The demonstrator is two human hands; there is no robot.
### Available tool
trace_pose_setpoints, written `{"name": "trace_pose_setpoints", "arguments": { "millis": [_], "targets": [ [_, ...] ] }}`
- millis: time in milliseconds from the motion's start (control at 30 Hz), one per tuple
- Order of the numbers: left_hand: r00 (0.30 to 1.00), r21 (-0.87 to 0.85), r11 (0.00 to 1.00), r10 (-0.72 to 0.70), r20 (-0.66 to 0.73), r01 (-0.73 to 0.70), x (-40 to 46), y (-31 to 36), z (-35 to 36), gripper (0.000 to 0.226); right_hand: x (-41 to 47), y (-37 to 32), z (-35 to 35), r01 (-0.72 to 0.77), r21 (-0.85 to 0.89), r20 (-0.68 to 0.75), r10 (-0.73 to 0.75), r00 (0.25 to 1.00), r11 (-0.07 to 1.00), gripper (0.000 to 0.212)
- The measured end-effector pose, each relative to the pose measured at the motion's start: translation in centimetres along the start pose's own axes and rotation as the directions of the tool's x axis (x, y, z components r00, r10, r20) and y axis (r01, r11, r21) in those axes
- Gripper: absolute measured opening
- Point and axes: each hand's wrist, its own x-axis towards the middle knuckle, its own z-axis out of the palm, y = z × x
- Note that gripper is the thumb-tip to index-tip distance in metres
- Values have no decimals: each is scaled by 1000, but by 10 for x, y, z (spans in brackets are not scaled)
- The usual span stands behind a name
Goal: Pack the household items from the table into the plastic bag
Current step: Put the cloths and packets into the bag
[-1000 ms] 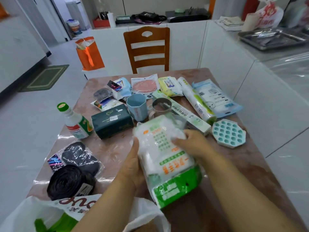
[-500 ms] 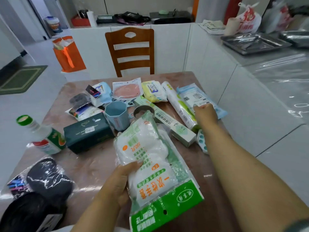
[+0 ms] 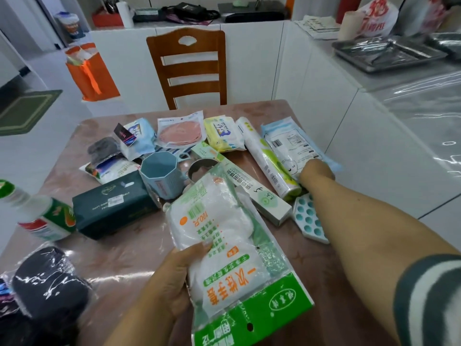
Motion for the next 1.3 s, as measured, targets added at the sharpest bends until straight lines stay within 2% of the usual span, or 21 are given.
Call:
{"name": "trace_pose_setpoints", "arguments": {
  "millis": [167, 267, 333, 400, 467, 533, 667, 767, 833, 867, 933, 967, 1033, 1100, 1233, 1300],
  "targets": [
    [998, -7, 1000, 2, -58, -3, -6, 2, 6, 54, -8, -8, -23, 144, -217, -167, -182, 969, 965, 37],
    [996, -25, 999, 18, -91, -20, -11, 2, 9, 53, -15, -20, -45, 224, -157, -265, -259, 929, 962, 37],
    [993, -30, 999, 23, -113, -26, -14, 2, 10, 51, -18, -21, -51, 274, -58, -226, -280, 933, 960, 39],
    [991, -37, 999, 25, -128, -30, -15, 2, 10, 50, -24, -14, -42, 303, -52, -64, -306, 950, 952, 53],
    [990, -27, 999, 33, -134, -37, -12, 3, 9, 51, -26, -3, -27, 304, -197, 97, -290, 952, 932, 68],
    [990, -27, 999, 38, -134, -42, -8, 2, 6, 52, -22, 4, -17, 283, -282, 98, -266, 959, 917, 66],
    [993, -42, 998, 40, -106, -45, -1, 2, 3, 44, -12, 7, -14, 241, -102, -53, -248, 967, 965, 31],
    [994, -22, 999, 38, -103, -40, 1, 3, 5, 46, -5, 10, -7, 230, 44, -67, -226, 972, 972, 28],
    [995, -13, 999, 36, -95, -37, 1, 3, 5, 48, -3, 10, -6, 242, 9, -75, -241, 968, 970, 28],
    [995, -8, 999, 35, -91, -36, 2, 2, 5, 49, -1, 9, -8, 259, -58, -116, -264, 957, 964, 30],
    [996, 4, 999, 32, -86, -31, 4, 1, 5, 52, 5, 11, -10, 231, -176, -255, -271, 928, 957, 62],
    [996, 13, 999, 30, -84, -29, 5, 0, 4, 54, 8, 13, -11, 181, -171, -288, -225, 931, 968, 78],
    [996, 30, 999, 27, -79, -25, 7, -1, 4, 57, 15, 14, -11, 33, -94, -209, -52, 976, 995, 103],
    [997, 29, 999, 22, -74, -20, 8, -2, 4, 58, 21, 12, -12, -94, 38, -86, 97, 992, 995, 110],
    [998, 15, 1000, 20, -64, -19, 9, -2, 3, 57, 23, 6, -20, -53, -9, -107, 51, 993, 999, 95],
    [997, 17, 1000, 23, -72, -22, 8, -2, 4, 58, 24, 8, -27, 7, 59, -137, 1, 991, 998, 72]
  ]
}}
